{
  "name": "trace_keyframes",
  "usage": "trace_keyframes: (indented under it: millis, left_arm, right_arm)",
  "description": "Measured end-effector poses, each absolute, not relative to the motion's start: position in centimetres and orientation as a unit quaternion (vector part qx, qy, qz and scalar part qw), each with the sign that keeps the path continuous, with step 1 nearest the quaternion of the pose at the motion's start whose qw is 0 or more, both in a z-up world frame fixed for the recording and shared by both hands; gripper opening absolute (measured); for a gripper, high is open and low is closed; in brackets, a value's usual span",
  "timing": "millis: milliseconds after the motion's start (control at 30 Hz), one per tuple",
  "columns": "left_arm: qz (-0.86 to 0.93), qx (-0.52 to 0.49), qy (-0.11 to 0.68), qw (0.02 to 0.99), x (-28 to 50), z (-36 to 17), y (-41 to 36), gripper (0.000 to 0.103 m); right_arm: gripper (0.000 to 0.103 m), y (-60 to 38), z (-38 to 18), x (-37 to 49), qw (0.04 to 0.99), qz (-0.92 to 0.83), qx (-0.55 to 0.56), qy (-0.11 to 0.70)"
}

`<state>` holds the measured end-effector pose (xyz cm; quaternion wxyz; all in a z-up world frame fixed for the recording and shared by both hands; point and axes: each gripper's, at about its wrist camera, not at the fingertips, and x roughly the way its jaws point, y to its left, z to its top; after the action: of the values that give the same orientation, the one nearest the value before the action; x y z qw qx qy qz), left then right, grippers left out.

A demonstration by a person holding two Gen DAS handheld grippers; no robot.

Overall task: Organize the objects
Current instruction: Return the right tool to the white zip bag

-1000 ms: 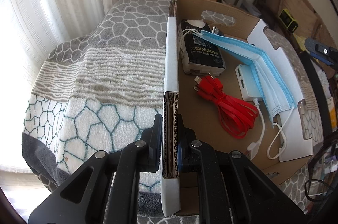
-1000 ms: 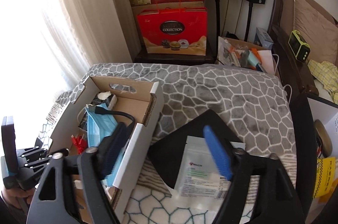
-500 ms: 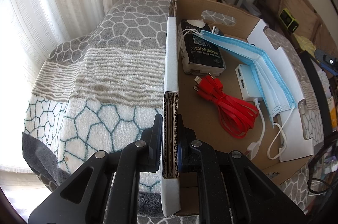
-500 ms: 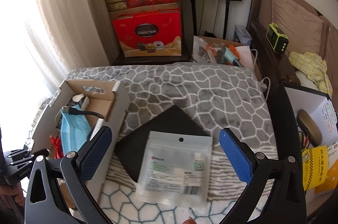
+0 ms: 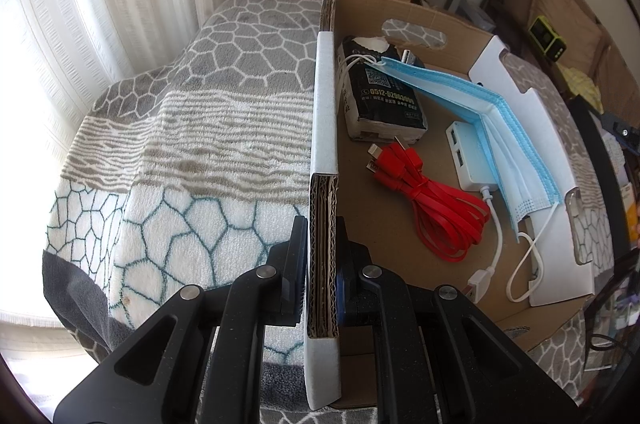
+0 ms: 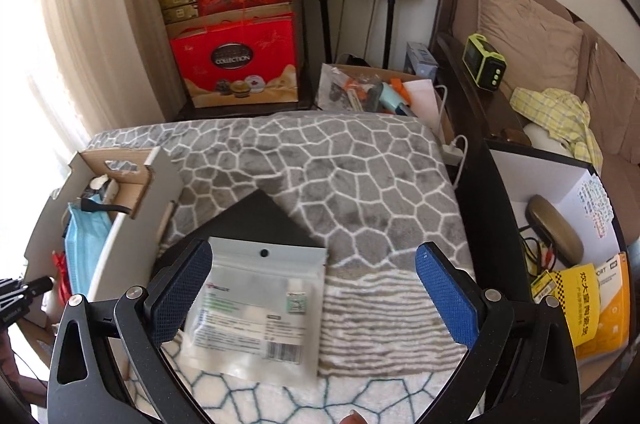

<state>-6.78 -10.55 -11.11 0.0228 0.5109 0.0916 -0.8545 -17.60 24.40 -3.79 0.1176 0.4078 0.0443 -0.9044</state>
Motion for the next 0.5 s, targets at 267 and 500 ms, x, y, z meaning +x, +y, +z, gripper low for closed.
trace_keyframes:
  millis: [267, 500]
  left_arm:
    - [-0.854, 0.512, 0.090, 0.024, -6.8, -11.2, -10.7, 0.010]
    - [-0.854, 0.512, 0.090, 0.025, -6.8, -11.2, -10.7, 0.010]
  right_arm:
    - [0.102, 26.4, -4.9, -18.4, 0.111, -0.896, 0.429, 0.034]
    - [0.090, 26.9, -7.2, -18.7, 0.153, -0.867, 0.474, -0.014]
